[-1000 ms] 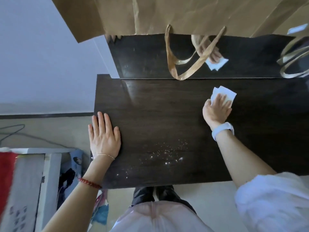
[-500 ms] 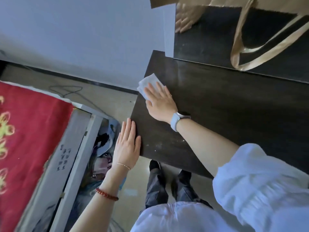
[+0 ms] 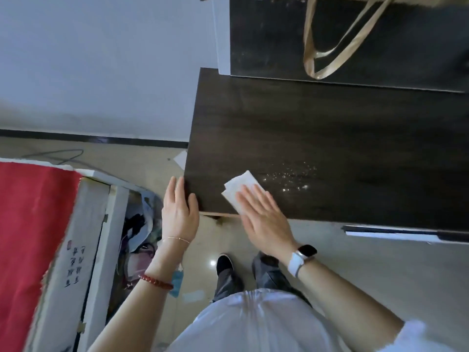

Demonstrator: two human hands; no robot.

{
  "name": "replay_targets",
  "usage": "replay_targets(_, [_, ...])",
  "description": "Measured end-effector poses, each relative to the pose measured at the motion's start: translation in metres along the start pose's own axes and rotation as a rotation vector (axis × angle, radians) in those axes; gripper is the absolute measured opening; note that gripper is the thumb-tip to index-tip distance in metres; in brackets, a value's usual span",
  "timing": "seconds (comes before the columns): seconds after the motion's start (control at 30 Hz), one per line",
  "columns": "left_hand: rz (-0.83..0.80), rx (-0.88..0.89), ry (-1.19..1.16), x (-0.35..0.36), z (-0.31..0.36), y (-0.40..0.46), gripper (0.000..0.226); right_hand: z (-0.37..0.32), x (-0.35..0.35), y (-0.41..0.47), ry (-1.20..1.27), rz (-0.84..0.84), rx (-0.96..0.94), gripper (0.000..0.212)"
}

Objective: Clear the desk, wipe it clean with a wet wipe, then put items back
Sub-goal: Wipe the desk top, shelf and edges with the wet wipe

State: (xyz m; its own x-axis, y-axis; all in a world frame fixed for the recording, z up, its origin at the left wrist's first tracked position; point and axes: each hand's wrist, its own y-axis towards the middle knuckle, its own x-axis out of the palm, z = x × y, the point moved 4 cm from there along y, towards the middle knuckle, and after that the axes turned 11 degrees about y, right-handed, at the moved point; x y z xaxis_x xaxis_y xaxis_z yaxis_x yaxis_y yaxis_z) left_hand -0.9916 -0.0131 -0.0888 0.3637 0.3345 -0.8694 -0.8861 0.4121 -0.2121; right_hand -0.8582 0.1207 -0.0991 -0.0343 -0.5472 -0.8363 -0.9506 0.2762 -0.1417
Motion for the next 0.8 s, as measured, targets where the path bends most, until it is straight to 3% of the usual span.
replay_targets(0.1, [-0.084,0.060,0.174,0.017,0.018,0.007,0.054,0.063,-0.032,-0.031,-0.015,0.189,0.359,0.056])
replay_targets(0.27, [-0.064,0.066,0.338,0.026,0.016,0.007,0.061,0.112,-0.065,-0.032,0.074,0.470,0.893,0.060])
replay_targets(0.3, [-0.064,0.074,0.354,0.027,0.016,0.008,0.061,0.102,-0.064,-0.015,0.049,0.467,0.869,0.058])
replay_targets(0.37, [-0.066,0.079,0.375,0.028,0.015,0.009,0.058,0.056,-0.048,0.028,0.004,0.406,0.597,0.056])
replay_targets(0.5, [-0.087,0.070,0.363,0.028,0.016,0.008,0.065,-0.034,0.002,0.066,0.084,0.060,0.111,0.053])
replay_targets(0.6, [-0.089,0.069,0.367,0.026,0.018,0.007,0.067,0.004,-0.022,0.047,0.016,0.108,0.014,0.050])
replay_targets(0.63, [-0.093,0.069,0.370,0.026,0.019,0.008,0.065,0.033,-0.035,0.036,-0.018,0.194,0.068,0.046])
replay_targets(0.7, [-0.102,0.059,0.385,0.028,0.019,0.008,0.063,0.094,-0.064,0.008,-0.020,0.320,0.351,0.050])
replay_targets(0.8, [-0.110,0.042,0.407,0.028,0.019,0.009,0.062,0.124,-0.074,-0.007,0.121,0.447,0.793,0.049])
